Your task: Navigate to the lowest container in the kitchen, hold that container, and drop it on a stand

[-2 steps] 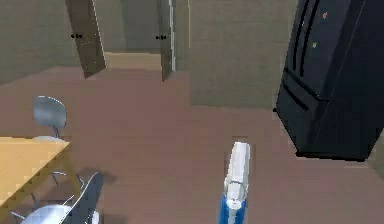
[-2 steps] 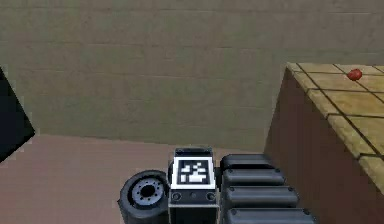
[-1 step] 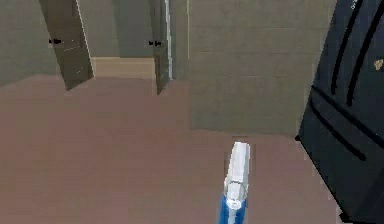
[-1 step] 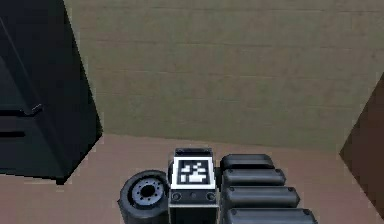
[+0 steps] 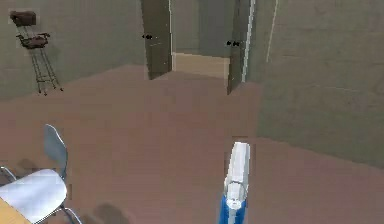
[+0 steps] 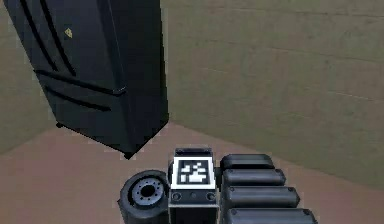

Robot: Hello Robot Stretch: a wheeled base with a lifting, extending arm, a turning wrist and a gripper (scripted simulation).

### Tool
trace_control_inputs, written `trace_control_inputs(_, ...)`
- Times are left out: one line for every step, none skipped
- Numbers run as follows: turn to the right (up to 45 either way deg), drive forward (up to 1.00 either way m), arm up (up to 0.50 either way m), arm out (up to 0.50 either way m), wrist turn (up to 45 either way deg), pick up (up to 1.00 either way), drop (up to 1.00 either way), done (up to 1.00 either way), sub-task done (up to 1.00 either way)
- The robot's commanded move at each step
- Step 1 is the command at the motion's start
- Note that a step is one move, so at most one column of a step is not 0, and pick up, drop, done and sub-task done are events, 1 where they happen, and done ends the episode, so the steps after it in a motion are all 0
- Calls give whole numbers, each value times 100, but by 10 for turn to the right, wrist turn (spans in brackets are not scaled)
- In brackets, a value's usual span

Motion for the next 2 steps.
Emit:
trace_control_inputs(0, 100, 0, 0, 0, 0, 0, 0, 0)
trace_control_inputs(0, 100, 0, 0, 0, 0, 0, 0, 0)
